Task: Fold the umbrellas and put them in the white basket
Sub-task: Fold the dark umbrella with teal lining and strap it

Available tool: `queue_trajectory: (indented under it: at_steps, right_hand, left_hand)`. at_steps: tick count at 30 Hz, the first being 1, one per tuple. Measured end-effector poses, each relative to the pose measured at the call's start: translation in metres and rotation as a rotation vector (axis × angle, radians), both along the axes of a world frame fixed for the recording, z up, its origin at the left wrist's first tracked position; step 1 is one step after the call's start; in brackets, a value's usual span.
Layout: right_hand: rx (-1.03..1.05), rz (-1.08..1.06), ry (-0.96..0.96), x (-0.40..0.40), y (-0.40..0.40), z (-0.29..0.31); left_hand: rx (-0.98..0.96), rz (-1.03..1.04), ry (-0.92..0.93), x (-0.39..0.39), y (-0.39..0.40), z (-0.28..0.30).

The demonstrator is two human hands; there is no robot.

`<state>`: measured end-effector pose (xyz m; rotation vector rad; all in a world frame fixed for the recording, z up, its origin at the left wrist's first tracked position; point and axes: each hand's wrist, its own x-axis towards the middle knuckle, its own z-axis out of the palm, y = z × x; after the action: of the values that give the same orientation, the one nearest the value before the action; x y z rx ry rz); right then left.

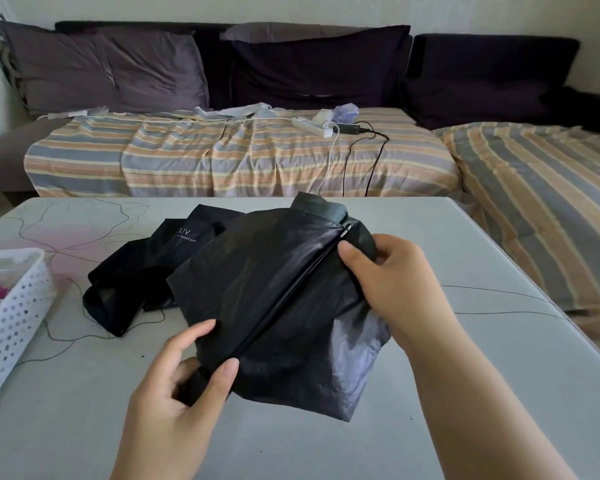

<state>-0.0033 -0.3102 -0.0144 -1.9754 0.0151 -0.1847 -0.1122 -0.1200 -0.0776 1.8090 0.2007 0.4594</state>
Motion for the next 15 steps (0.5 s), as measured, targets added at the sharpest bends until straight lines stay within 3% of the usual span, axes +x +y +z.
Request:
queue_trajectory:
  at_steps: [4,7,9,11,13,15]
  right_hand:
    - [0.432,-0.022,0.059,0.000,-0.002,0.001]
    - [0.282,-0.057,0.087,0.003,-0.005,-0.002]
    - [0.102,-0.138,-0.035,0.003,-0.007,0.000]
    - [0.132,-0.185,-0.148,0.003,-0.008,0.003]
    - [0.302,-0.135,-0.081,0.005,-0.008,0.003]
    - [0.218,0.004,0.120,0.007,-0.010,0.000]
  left_hand:
    - [0.039,0.047,-0.025,0.002,0.003,0.001]
    - [0.056,0.053,-0.028,0.003,0.003,0.003]
    - [0.053,0.052,-0.018,0.004,0.002,0.003]
    - [0.051,0.044,-0.006,0.004,0.000,0.002]
    - [0.041,0.043,0.004,0.006,-0.001,0.001]
    - [0.028,0.044,0.005,0.006,-0.002,0.001]
